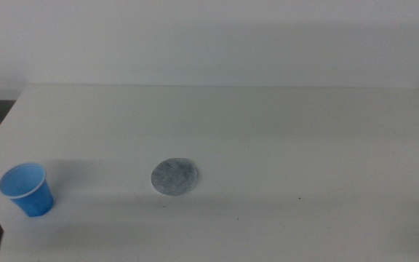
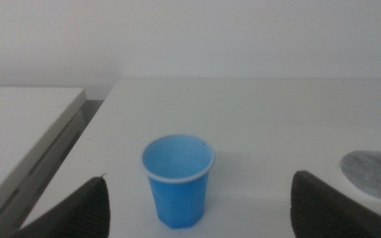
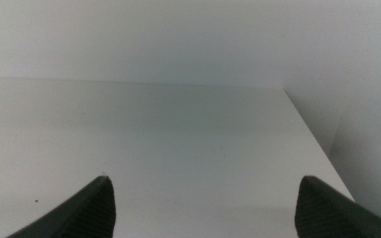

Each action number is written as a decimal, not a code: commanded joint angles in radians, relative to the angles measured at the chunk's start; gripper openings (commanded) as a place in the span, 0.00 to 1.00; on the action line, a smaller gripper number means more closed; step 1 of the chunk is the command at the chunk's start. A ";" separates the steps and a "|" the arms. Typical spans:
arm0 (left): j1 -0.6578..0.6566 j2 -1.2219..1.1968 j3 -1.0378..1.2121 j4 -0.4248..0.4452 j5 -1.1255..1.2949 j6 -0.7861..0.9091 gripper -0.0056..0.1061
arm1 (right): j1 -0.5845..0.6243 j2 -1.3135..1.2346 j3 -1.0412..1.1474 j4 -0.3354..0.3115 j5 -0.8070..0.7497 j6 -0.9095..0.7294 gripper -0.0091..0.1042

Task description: Place an empty cup on a cup mat.

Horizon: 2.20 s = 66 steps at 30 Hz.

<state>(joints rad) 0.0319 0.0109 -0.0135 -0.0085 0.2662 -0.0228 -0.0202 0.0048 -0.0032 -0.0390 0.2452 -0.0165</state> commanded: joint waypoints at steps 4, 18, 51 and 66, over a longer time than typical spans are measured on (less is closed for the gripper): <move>0.027 0.209 -0.241 0.001 0.145 -0.007 0.89 | 0.002 -0.005 0.003 -0.007 -0.007 -0.004 0.90; 0.059 0.989 -0.940 0.008 0.791 -0.025 0.89 | 0.002 -0.005 0.003 -0.007 -0.007 -0.004 0.90; 0.218 1.836 -1.245 -0.054 0.832 0.250 0.61 | 0.002 -0.005 0.003 -0.007 -0.007 -0.004 0.90; -0.107 1.792 -1.391 -0.223 0.855 0.090 0.03 | 0.002 -0.005 0.003 -0.007 -0.007 -0.004 0.90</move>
<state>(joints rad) -0.0073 1.8023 -1.3742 -0.1951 1.1250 0.0992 -0.0202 0.0048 -0.0032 -0.0390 0.2452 -0.0165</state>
